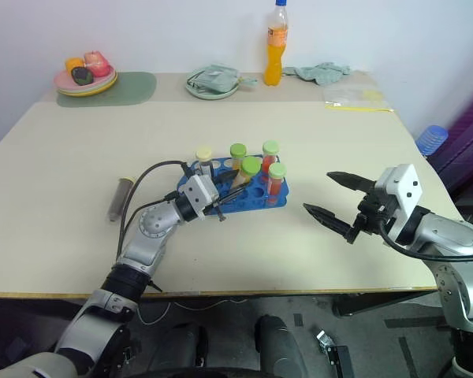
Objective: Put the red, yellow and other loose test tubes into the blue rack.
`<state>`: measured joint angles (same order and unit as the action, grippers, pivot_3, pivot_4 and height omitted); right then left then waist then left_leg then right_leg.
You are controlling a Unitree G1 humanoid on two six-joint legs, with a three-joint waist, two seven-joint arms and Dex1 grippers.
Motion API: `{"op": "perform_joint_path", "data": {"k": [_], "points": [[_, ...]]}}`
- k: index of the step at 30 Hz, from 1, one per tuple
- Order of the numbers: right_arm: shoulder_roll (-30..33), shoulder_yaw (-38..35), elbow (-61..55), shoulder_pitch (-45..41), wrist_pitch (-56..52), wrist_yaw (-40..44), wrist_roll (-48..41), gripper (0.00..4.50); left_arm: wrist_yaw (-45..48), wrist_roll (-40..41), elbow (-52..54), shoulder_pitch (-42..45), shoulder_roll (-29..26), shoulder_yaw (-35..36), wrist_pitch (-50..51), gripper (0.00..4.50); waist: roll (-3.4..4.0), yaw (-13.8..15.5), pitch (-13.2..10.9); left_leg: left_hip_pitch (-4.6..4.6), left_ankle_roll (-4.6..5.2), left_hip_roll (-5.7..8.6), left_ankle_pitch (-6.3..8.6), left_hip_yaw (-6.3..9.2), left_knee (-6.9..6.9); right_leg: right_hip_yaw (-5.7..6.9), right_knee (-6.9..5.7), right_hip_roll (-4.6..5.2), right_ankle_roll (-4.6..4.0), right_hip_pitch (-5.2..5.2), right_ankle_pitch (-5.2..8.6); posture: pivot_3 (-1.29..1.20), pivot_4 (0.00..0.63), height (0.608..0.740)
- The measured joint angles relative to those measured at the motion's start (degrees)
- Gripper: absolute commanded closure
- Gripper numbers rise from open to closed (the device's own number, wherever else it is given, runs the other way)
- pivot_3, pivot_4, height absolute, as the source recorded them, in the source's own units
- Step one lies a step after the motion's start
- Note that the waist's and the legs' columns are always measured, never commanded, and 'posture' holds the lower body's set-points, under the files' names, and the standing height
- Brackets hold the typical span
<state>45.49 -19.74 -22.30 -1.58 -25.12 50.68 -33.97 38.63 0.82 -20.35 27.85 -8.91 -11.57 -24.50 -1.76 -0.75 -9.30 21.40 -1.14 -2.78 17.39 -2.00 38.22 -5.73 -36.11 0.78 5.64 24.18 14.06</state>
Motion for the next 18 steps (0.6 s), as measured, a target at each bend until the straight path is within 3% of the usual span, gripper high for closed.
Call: {"op": "perform_joint_path", "data": {"k": [18], "points": [[0.6, 0.0, -0.1, 0.0, -0.1, -0.9, 0.0, 0.0, 1.7, 5.2, 1.0, -2.7, 2.3, 0.7, 2.9, 3.77, 0.03, 0.0, 0.0, -0.01, 0.0, 0.0, 0.0, 0.01, 0.0, 0.0, 0.0, 0.0, 0.0, -0.02, 0.0, 0.0, 0.15, 0.74]]}}
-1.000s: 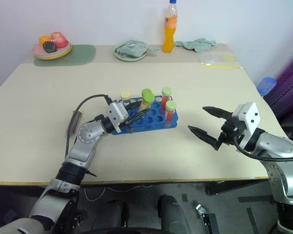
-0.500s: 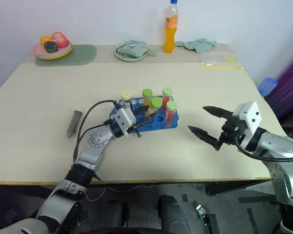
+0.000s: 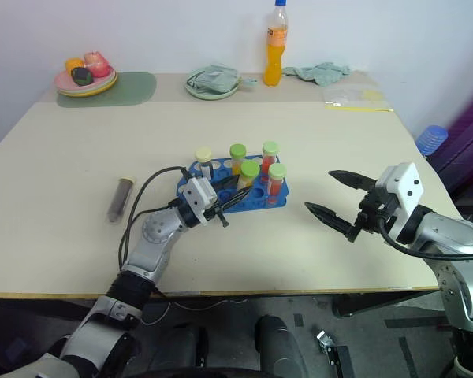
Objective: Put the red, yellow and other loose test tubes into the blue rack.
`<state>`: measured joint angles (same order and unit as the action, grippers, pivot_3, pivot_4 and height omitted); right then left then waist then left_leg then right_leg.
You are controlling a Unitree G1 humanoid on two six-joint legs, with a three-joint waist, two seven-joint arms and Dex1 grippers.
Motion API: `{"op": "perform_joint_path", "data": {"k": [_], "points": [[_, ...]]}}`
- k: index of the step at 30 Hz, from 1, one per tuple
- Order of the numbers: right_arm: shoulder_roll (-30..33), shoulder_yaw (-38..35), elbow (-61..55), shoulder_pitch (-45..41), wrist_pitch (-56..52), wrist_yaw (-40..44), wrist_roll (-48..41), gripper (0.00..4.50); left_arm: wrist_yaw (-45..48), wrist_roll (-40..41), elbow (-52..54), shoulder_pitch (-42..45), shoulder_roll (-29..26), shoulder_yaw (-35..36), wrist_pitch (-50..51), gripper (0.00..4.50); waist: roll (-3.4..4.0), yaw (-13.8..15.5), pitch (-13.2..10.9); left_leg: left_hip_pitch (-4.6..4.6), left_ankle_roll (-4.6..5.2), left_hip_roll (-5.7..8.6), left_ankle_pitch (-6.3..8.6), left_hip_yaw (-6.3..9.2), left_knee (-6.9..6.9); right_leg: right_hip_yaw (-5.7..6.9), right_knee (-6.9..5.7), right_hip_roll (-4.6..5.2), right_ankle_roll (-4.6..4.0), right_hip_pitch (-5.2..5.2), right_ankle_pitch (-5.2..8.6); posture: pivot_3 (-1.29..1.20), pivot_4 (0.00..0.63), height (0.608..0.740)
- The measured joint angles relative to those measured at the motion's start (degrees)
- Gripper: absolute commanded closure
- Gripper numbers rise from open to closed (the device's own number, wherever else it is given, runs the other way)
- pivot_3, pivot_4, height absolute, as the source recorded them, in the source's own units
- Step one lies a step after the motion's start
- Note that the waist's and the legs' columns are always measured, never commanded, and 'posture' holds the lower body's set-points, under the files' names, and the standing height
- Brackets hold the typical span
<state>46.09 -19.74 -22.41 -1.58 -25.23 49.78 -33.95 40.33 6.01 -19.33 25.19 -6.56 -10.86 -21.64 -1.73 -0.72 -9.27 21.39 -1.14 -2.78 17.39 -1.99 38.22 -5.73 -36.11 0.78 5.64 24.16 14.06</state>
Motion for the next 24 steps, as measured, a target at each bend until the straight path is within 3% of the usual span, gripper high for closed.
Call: {"op": "perform_joint_path", "data": {"k": [9, 16, 17, 24], "points": [[0.0, 0.0, 0.0, -0.8, 0.0, 0.0, 0.2, 0.0, -0.3, 4.7, -0.3, -0.7, 1.3, 1.6, 6.2, 3.77, 0.0, -0.1, 0.0, 0.0, 0.0, 0.0, 0.0, 0.03, 0.0, 0.0, 0.0, -0.02, 0.0, 0.0, 0.0, 0.0, 0.15, 0.74], [0.0, 0.1, 0.0, -1.4, 0.1, -0.3, 0.7, 0.0, 1.2, 6.1, 1.8, -1.6, 0.0, 1.7, 9.1, 0.22, 0.0, -0.1, 0.0, 0.0, 0.0, 0.0, 0.0, 0.03, 0.0, 0.0, 0.0, -0.02, -0.01, 0.0, 0.01, 0.0, 0.15, 0.74], [0.0, 0.3, 0.0, -1.6, 0.1, -0.3, 0.9, 0.0, 1.3, 6.0, 2.4, -1.7, -0.5, 1.7, 9.9, 0.01, 0.0, -0.1, 0.0, 0.0, 0.0, 0.0, 0.0, 0.03, 0.0, 0.0, 0.0, -0.02, -0.01, 0.0, 0.0, 0.0, 0.15, 0.74], [-0.1, 1.3, 0.3, -2.6, 0.5, -0.3, 1.3, 0.0, 4.2, 11.4, 18.5, -2.5, -10.4, 2.9, 29.4, 0.01, 0.01, -0.2, 0.0, 0.0, 0.0, -0.05, 0.0, 0.05, -0.02, 0.01, -0.01, -0.04, -0.01, 0.01, 0.01, 0.0, 0.15, 0.74]]}}
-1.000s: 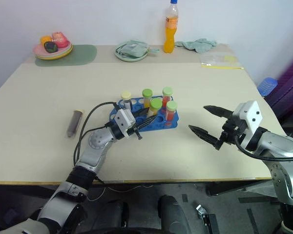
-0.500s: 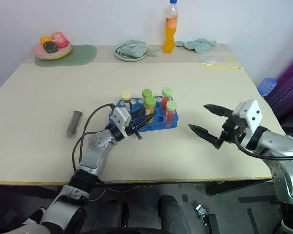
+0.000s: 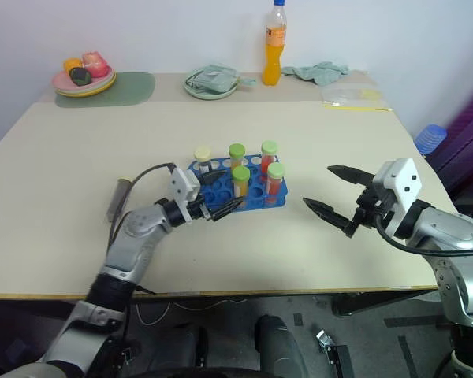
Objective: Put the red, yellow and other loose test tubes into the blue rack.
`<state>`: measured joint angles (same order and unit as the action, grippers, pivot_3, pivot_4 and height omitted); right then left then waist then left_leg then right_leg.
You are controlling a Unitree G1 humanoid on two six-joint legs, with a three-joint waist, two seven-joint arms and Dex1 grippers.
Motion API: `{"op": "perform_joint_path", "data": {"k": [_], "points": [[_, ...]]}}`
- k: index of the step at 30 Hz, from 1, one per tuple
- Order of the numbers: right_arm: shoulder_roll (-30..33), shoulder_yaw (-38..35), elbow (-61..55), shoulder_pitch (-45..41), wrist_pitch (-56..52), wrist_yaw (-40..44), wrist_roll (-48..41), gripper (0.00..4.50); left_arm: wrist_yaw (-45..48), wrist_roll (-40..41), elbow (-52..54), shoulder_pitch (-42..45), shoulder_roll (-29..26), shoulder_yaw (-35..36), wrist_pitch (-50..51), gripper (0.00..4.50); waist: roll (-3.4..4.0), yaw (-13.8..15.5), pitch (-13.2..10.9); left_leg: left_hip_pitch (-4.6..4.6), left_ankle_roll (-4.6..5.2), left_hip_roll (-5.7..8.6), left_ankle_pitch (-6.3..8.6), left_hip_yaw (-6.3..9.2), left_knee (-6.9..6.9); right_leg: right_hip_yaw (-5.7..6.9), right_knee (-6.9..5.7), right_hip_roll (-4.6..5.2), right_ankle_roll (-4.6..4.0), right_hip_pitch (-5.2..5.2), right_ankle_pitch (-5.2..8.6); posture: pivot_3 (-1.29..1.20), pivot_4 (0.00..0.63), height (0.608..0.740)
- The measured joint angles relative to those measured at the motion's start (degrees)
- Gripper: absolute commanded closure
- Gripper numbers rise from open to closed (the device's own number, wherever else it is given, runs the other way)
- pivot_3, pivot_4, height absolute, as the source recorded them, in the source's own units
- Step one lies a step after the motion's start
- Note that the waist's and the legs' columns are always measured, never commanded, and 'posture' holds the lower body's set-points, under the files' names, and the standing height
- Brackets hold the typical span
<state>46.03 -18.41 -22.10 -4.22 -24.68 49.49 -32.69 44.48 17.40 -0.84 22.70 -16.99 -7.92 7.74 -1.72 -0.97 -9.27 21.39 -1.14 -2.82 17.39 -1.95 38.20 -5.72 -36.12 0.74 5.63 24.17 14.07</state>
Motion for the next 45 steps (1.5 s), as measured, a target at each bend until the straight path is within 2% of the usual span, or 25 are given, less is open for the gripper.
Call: {"op": "perform_joint_path", "data": {"k": [5, 8, 13, 15, 19, 24, 28, 34, 38, 45], "points": [[-0.5, 1.0, 1.5, -1.3, 1.4, 0.2, 0.7, 0.0, 1.5, 2.3, 11.7, -2.5, -9.2, 2.7, 8.7, 0.01, 0.01, 0.0, 0.0, -0.02, 0.0, -0.01, 0.0, -0.01, -0.01, 0.0, 0.0, 0.0, -0.06, 0.0, 0.03, 0.0, 0.15, 0.74], [-1.1, 2.2, 2.4, -1.8, 1.9, 0.4, 1.1, 0.0, 1.5, 4.9, 14.9, -2.8, -13.0, 5.4, 14.6, 0.01, 0.0, 0.0, 0.0, -0.01, 0.0, -0.01, 0.0, -0.01, -0.01, 0.01, 0.0, 0.0, -0.17, 0.01, 0.09, 0.0, 0.15, 0.74], [-1.8, 2.9, 3.9, -3.4, 2.8, 0.6, 1.6, 0.0, 1.1, 7.4, 15.9, -0.3, -24.3, 10.3, 28.5, 0.01, 0.0, -0.1, 0.0, -0.01, 0.0, -0.01, 0.0, -0.01, -0.02, 0.02, 0.0, 0.0, -0.18, 0.04, 0.11, 0.0, 0.15, 0.74], [-1.9, 3.4, 4.5, -4.0, 3.0, 0.7, 1.8, 0.0, 0.1, 8.4, 13.7, 1.7, -28.0, 12.5, 35.4, 0.01, 0.0, -0.1, 0.0, -0.01, 0.0, -0.02, 0.0, -0.02, -0.02, 0.03, -0.01, -0.01, -0.18, 0.06, 0.11, 0.0, 0.15, 0.74], [-2.2, 4.5, 5.7, -5.1, 3.7, 1.3, 2.1, 0.0, -2.6, 10.9, 2.1, 10.9, -32.4, 17.4, 51.0, 0.01, -0.07, -0.1, -0.1, 0.02, 0.0, -0.01, 0.0, -0.01, -0.02, 0.06, -0.01, -0.01, -0.18, 0.09, 0.11, 0.0, 0.15, 0.74], [-2.5, 5.5, 6.8, -6.3, 4.3, 1.6, 2.6, 0.0, 0.4, 11.9, -11.0, 24.0, -41.4, 13.4, 69.0, 0.01, -0.07, -0.1, -0.1, 0.02, 0.0, 0.01, 0.0, -0.04, -0.08, 0.06, 0.0, 0.0, -0.16, 0.13, 0.12, 0.0, 0.15, 0.74], [-3.4, 6.7, 7.3, -7.1, 4.6, 1.6, 2.9, 0.0, 4.6, 9.5, -23.9, 29.8, -42.2, 6.2, 70.6, 0.01, -0.07, -0.1, -0.1, 0.01, -0.01, 0.01, 0.0, -0.03, -0.08, 0.07, -0.07, -0.03, -0.18, 0.15, 0.14, 0.0, 0.15, 0.74], [-4.3, 7.4, 7.7, -7.5, 5.2, 1.5, 3.3, 0.0, 18.3, 1.7, -39.5, 34.2, -41.1, -10.7, 63.2, 0.01, -0.08, 0.0, -0.1, 0.07, -0.01, 0.01, -0.01, -0.05, -0.07, 0.07, -0.05, -0.03, -0.2, 0.19, 0.14, 0.0, 0.15, 0.74], [-4.5, 7.9, 7.6, -8.0, 5.2, 1.3, 3.4, 0.0, 20.0, -4.6, -52.3, 40.7, -35.3, -13.8, 57.4, 0.01, -0.13, 0.3, -0.1, 0.13, -0.01, 0.03, 0.0, -0.05, -0.02, 0.07, -0.02, -0.01, -0.21, 0.19, 0.14, 0.0, 0.15, 0.74], [-4.4, 7.9, 7.3, -7.4, 5.2, 0.5, 3.4, 0.0, 22.1, -11.6, -63.8, 46.1, -29.0, -14.4, 52.7, 0.01, -0.14, -0.1, -0.1, 0.13, 0.0, 0.02, 0.0, -0.05, -0.02, 0.06, -0.02, -0.02, -0.17, 0.19, 0.12, 0.0, 0.15, 0.74]]}}
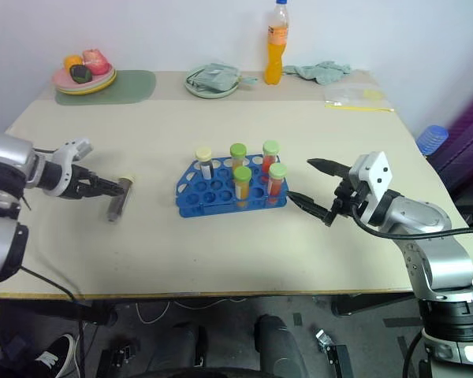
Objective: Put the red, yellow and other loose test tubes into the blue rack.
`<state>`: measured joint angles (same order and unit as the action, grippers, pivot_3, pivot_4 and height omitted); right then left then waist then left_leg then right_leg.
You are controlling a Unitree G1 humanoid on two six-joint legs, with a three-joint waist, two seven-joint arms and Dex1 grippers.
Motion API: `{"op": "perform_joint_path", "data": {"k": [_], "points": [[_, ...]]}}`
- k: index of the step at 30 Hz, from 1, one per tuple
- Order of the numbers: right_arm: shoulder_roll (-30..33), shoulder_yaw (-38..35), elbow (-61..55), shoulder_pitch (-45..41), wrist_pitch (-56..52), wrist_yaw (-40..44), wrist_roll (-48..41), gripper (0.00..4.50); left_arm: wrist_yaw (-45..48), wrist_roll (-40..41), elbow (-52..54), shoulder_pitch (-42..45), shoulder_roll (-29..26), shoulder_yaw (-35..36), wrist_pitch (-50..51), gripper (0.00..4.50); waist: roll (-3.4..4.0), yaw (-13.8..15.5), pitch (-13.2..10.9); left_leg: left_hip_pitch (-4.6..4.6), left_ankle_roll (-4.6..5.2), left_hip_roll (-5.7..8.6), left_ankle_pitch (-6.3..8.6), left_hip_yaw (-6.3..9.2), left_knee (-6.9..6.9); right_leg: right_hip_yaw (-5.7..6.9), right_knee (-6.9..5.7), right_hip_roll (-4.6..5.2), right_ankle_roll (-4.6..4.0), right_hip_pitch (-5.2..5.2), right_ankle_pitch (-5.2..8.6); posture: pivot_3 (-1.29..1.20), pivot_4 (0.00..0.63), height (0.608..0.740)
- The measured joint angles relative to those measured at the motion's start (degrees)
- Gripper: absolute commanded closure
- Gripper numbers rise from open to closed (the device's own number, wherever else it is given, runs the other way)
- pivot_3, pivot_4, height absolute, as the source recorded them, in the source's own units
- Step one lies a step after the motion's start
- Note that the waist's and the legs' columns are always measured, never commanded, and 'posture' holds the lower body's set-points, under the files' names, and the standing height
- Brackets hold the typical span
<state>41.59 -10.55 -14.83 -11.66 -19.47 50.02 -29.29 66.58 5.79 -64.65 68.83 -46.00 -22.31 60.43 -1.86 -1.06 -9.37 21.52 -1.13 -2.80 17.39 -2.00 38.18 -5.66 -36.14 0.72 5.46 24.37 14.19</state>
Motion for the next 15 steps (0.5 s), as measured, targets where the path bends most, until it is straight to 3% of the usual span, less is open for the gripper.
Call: {"op": "perform_joint_path", "data": {"k": [7, 10, 15], "points": [[0.0, 0.0, -0.2, 0.2, 0.0, -0.2, 0.0, 0.0, 0.5, -3.9, -4.3, 1.6, 1.7, 1.6, -1.3, 0.01, 0.0, -0.1, 0.0, -0.03, 0.0, 0.0, 0.0, 0.01, 0.0, 0.0, -0.05, 0.0, 0.05, 0.0, -0.03, 0.0, 0.15, 0.74], [0.0, 0.0, -0.2, 0.2, -0.1, -0.2, -0.1, 0.0, 1.4, -4.9, -5.0, 1.7, 1.8, 2.0, -1.3, 0.91, 0.01, -0.1, 0.0, -0.03, 0.0, 0.0, 0.0, 0.01, 0.0, 0.0, -0.06, 0.0, 0.11, 0.0, -0.06, 0.0, 0.15, 0.74], [0.0, 0.0, -0.2, 0.3, -0.1, -0.3, 0.0, 0.0, -0.7, -5.2, -6.4, 1.6, 3.6, 6.1, -2.2, 3.43, -0.01, 0.2, 0.0, -0.02, 0.0, 0.0, 0.0, 0.02, 0.01, 0.0, -0.06, 0.01, 0.16, -0.01, -0.09, 0.0, 0.15, 0.74]]}}
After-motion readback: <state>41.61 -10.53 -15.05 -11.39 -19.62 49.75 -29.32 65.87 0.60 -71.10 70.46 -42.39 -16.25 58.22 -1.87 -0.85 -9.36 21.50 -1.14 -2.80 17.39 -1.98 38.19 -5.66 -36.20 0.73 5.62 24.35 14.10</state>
